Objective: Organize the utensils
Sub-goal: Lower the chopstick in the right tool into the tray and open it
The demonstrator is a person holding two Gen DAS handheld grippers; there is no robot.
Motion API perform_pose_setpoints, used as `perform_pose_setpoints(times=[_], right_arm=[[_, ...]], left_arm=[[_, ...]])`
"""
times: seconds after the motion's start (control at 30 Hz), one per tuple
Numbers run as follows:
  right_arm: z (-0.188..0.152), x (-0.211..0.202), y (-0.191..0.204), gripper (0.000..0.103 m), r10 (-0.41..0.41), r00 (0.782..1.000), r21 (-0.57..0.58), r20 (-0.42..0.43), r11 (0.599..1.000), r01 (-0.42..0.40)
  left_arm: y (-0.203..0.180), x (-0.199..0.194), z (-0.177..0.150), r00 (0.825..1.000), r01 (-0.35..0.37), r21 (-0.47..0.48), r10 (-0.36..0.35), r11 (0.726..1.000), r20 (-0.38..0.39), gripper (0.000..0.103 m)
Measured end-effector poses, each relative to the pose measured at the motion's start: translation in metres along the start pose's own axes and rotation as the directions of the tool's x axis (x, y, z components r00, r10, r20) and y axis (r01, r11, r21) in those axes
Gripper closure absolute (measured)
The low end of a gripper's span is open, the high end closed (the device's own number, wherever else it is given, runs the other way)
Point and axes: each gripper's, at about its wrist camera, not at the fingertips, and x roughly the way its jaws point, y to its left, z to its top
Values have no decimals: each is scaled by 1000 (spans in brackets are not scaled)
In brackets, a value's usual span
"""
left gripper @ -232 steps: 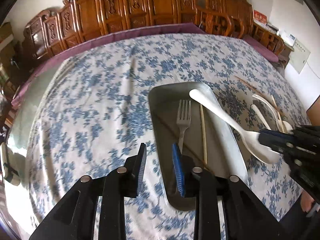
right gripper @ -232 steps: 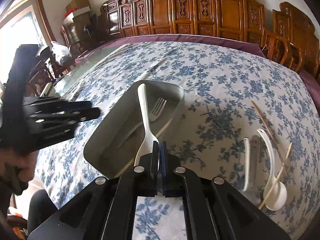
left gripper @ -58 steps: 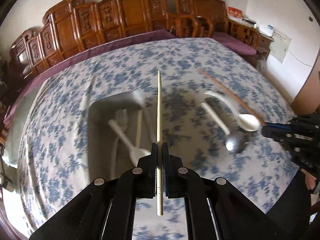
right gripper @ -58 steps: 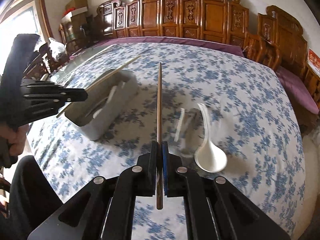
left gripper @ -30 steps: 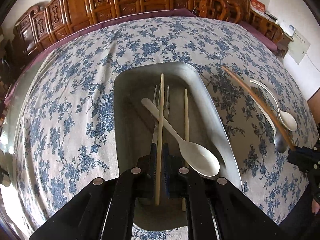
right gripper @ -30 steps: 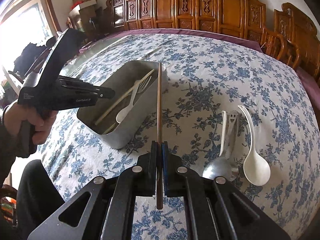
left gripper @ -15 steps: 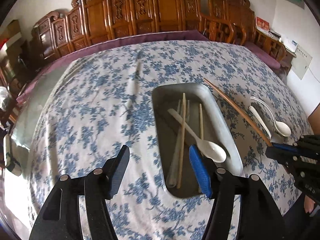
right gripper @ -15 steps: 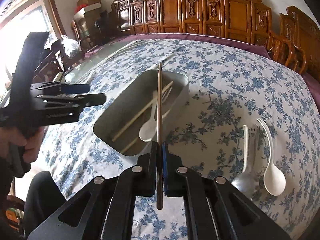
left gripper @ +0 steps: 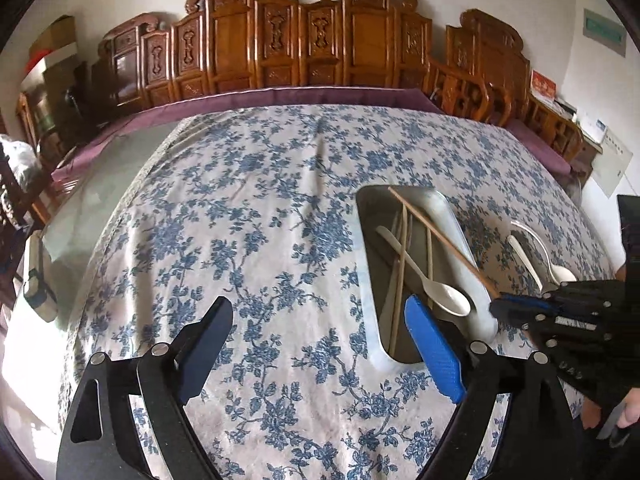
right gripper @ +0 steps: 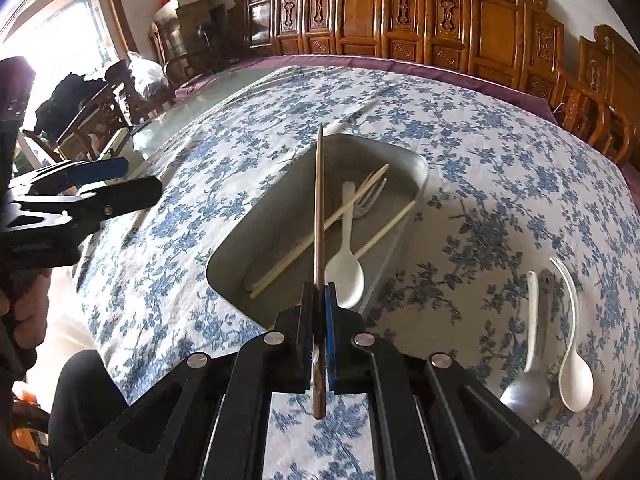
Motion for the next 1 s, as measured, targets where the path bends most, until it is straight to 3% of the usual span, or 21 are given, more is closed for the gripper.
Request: perform_pose_setpoints(times=[0.4, 0.67, 1.0], right_arm=[[23, 35, -2, 97, -24, 999, 55, -49, 998, 26], [20, 44, -4, 96, -4, 997, 82, -73, 997, 10], [16, 28, -7, 96, 70, 998, 84, -11, 994, -68]], left_arm=[[11, 6, -2, 1000, -19, -18, 19, 1000, -15, 18], [6, 12, 2, 1000, -26, -18, 26, 999, -18, 18], [-3, 10, 16, 999, -36, -12, 36, 999, -2, 18]])
